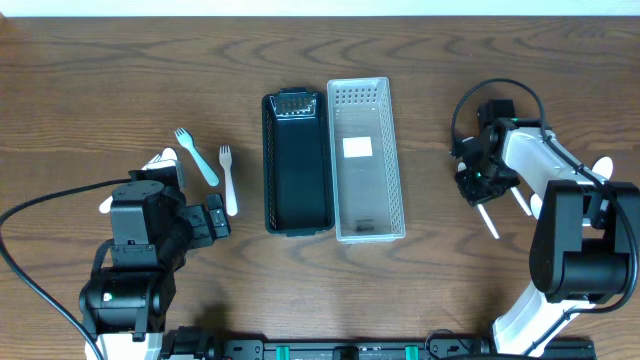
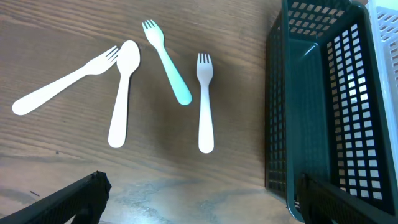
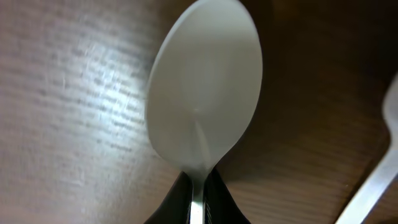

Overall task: Pack container
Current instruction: 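Close the right gripper on a white spoon handle and lift, then carry the spoon left and drop it into the white basket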

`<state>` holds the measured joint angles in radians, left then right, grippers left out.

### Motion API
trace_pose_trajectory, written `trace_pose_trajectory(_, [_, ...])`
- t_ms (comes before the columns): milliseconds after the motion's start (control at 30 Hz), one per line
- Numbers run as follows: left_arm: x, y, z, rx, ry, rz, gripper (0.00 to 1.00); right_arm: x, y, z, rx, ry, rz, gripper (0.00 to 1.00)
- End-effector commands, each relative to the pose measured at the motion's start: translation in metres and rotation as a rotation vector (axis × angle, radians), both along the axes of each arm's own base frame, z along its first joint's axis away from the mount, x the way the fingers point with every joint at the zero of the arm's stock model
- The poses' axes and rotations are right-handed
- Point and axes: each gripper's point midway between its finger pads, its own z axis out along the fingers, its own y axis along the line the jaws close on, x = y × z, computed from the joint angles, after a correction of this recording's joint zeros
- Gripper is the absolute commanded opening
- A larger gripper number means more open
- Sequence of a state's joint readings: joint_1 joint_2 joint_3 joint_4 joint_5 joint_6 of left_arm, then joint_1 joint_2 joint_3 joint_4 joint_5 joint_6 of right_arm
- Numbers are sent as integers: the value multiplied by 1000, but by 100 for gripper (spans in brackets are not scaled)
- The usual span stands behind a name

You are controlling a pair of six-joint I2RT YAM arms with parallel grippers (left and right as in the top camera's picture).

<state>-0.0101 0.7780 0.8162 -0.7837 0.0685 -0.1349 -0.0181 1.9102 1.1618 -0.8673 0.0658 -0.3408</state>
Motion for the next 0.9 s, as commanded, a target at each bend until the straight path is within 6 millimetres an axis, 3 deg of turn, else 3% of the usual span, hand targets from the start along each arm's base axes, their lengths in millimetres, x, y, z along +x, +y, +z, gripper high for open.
trace_pose_trajectory(0, [2, 1, 10, -6, -23, 11, 98, 6, 10, -5, 28, -5, -90, 1])
trace_pose_trajectory(100, [2, 1, 10, -6, -23, 11, 98, 25, 26, 14, 40, -50, -110, 1])
trace_pose_trajectory(200, [2, 1, 9, -6, -23, 11, 98, 49, 51, 46, 59, -122, -77, 1])
trace_pose_trajectory(367, [2, 1, 9, -6, -21, 11, 98, 95, 113, 121, 135, -321, -127, 1])
trace_pose_trajectory(467, [2, 1, 9, -6, -21, 11, 98, 106, 154, 152, 190, -405, -106, 1])
trace_pose_trajectory(600, [2, 1, 9, -6, -20, 11, 98, 103, 190, 156, 213, -437, -173, 1])
trace_pose_trajectory(733, [1, 1, 8, -6, -17, 11, 98, 92, 202, 133, 190, -392, -296, 1])
trace_pose_trajectory(867, [-2, 1, 5, -5, -2, 11, 98, 83, 205, 110, 166, -349, -308, 1])
